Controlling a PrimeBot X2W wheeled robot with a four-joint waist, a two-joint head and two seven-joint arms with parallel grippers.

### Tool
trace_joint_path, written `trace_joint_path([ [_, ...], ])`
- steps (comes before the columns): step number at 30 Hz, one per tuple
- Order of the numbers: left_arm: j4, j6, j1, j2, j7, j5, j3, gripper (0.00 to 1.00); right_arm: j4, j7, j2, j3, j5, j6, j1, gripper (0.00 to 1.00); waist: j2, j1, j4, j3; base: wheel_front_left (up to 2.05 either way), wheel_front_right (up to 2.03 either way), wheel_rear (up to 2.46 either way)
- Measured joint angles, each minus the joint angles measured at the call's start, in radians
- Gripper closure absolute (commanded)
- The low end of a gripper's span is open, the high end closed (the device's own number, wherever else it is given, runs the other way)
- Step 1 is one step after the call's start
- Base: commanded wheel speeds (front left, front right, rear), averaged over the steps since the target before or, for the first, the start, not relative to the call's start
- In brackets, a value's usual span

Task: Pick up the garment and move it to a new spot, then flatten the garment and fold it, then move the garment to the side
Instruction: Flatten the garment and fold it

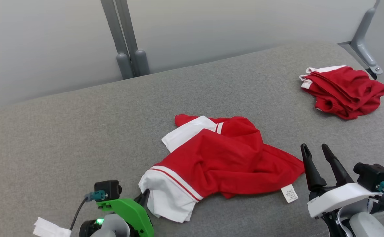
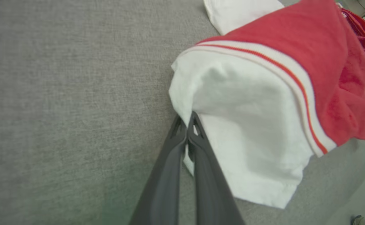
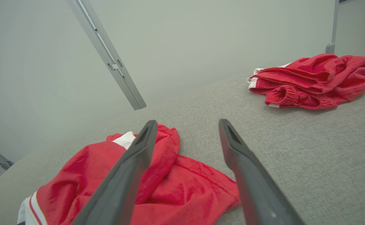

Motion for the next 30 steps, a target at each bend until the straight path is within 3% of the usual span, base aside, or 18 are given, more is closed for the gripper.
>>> trace_joint_path([
  [5, -0.047, 0.01, -0.015, 0.05, -0.006, 0.013, 0.015, 1.0, 0.001, 0.0, 0.001, 0.0, 0.0, 0.0, 0.008, 0.0, 0.0, 0.0, 0.031, -0.008, 0.0, 0.0, 0.0],
  [13, -0.064, 0.048, 0.005, 0.15, 0.07, -0.006, 0.039, 1.0, 0.003, 0.0, 0.005, 0.013, 0.0, 0.0, 0.008, 0.0, 0.0, 0.0, 0.077, -0.013, 0.0, 0.0, 0.0],
  [19, -0.081, 0.093, 0.031, 0.222, 0.12, -0.005, 0.044, 1.0, 0.004, 0.0, 0.003, 0.013, 0.0, 0.0, 0.008, 0.0, 0.0, 0.0, 0.085, -0.007, 0.0, 0.0, 0.0],
  [23, -0.125, 0.113, 0.051, 0.24, 0.134, -0.009, 0.051, 1.0, 0.007, 0.0, 0.003, 0.012, 0.0, 0.0, 0.008, 0.0, 0.0, 0.0, 0.082, -0.008, 0.0, 0.0, 0.0],
  [24, -0.133, 0.119, 0.056, 0.243, 0.136, -0.009, 0.052, 0.89, 0.009, 0.0, 0.003, 0.012, 0.0, 0.0, 0.008, 0.0, -0.0001, 0.0, 0.081, -0.008, 0.0, 0.0, 0.0],
  [26, -0.151, 0.129, 0.069, 0.247, 0.128, -0.009, 0.056, 0.0, 0.011, 0.0, 0.003, 0.012, 0.0, 0.0, 0.008, 0.0, 0.0, 0.0, 0.079, -0.011, 0.0, 0.0, 0.0],
  [30, -0.202, 0.138, 0.085, 0.249, 0.082, -0.009, 0.068, 0.0, 0.011, 0.0, 0.002, 0.01, 0.0, 0.0, 0.007, 0.0, 0.0, 0.0, 0.076, -0.018, 0.0, 0.0, 0.0],
])
